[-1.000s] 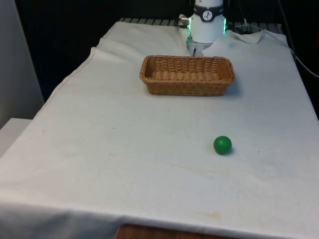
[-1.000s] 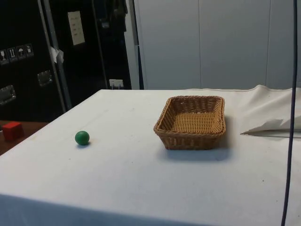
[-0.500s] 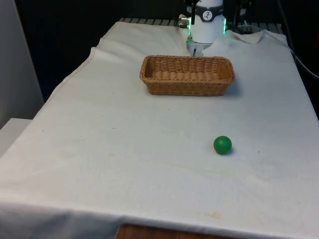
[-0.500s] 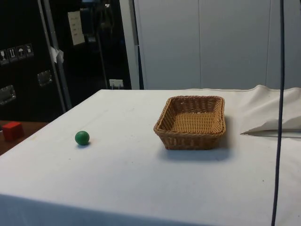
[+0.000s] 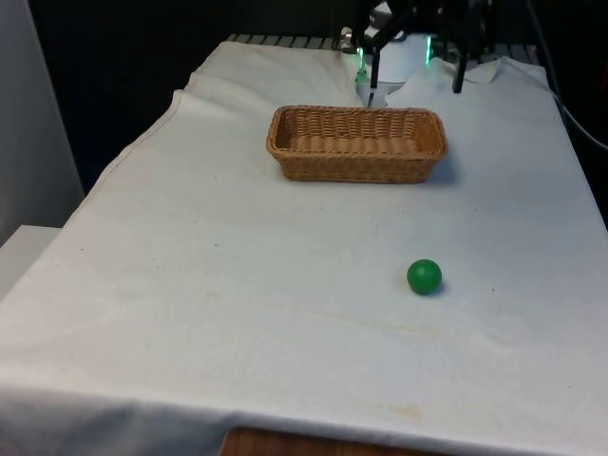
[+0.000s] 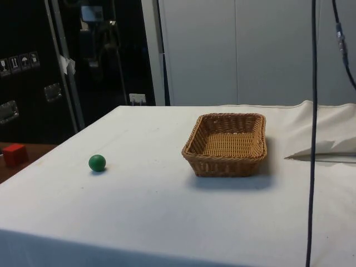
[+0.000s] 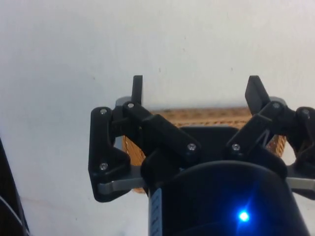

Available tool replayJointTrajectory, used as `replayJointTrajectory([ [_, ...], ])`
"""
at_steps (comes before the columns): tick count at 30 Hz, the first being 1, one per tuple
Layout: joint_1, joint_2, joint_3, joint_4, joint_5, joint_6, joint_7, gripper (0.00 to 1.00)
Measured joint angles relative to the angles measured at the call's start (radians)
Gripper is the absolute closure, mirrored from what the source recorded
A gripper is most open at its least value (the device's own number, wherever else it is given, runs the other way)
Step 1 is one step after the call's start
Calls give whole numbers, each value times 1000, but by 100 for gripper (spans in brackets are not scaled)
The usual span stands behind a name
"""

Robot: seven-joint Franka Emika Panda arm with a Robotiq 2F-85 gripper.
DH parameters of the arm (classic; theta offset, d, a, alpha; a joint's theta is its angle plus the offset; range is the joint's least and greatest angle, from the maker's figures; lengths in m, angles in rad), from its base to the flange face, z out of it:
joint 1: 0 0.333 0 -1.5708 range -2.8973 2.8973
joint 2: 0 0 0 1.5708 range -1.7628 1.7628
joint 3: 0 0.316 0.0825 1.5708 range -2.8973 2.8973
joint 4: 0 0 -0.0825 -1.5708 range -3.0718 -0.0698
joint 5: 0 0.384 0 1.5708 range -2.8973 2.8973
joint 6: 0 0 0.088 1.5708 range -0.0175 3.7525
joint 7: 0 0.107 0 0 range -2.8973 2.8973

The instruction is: Pick up the ball and place it into the basket.

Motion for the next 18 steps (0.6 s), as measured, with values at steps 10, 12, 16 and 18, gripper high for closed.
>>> replayJointTrajectory([
  [10, -6, 107, -6, 79, 79, 25, -43, 0],
  [12, -6, 117, -8, 86, 87, 26, -48, 0],
  [16, -9, 165, -12, 119, 127, 32, -73, 0],
  [18, -11, 182, -13, 128, 141, 36, -81, 0],
])
